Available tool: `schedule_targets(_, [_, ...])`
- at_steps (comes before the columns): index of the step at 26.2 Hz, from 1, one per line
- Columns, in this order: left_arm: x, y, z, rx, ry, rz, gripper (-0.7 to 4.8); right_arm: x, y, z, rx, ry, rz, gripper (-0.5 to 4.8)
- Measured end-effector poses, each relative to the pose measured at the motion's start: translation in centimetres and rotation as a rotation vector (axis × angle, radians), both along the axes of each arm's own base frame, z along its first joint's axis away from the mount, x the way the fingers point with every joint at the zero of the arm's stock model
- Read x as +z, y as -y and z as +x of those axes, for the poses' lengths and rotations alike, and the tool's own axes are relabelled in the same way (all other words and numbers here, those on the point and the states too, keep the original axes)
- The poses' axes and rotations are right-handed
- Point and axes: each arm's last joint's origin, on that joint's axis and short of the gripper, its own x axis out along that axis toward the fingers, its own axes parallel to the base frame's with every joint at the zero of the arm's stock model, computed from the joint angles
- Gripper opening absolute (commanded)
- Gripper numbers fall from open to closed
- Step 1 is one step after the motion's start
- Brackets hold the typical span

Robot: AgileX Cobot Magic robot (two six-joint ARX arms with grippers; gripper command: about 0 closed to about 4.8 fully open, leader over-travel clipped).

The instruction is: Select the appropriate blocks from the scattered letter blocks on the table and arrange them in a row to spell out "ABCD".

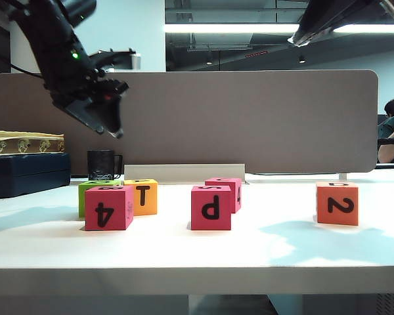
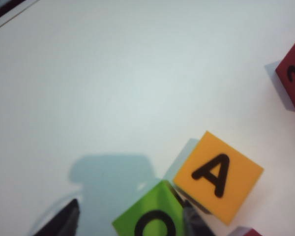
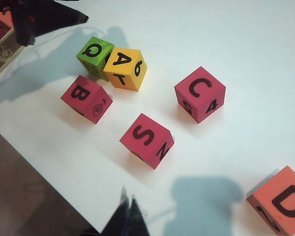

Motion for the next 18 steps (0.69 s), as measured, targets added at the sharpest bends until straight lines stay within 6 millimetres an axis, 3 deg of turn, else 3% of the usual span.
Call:
schedule_targets(3, [-0.4, 0.5, 1.5, 0.02, -0.032, -0.01, 3.15, 0.1, -0.1, 0.2, 0.002, 0.003, -0.001, -0.02])
schedule_targets(7, [-2.1, -0.7, 2.8, 0.185, -0.164, -0.086, 3.77, 0.1, -0.1, 0.2, 0.006, 0.004, -0.007, -0.02])
schedule_targets(10, [-2.6, -1.5, 2.8, 0.295, -0.237, -0.165, 3.77, 0.0, -0.1, 0.2, 0.006, 0.0, -0.008, -0.02])
schedule_targets(18, [-3.1, -1.2, 2.5, 0.335, -0.339, -0.258, 3.76, 0.0, -0.1, 0.2, 0.013, 0.008, -0.015, -0.02])
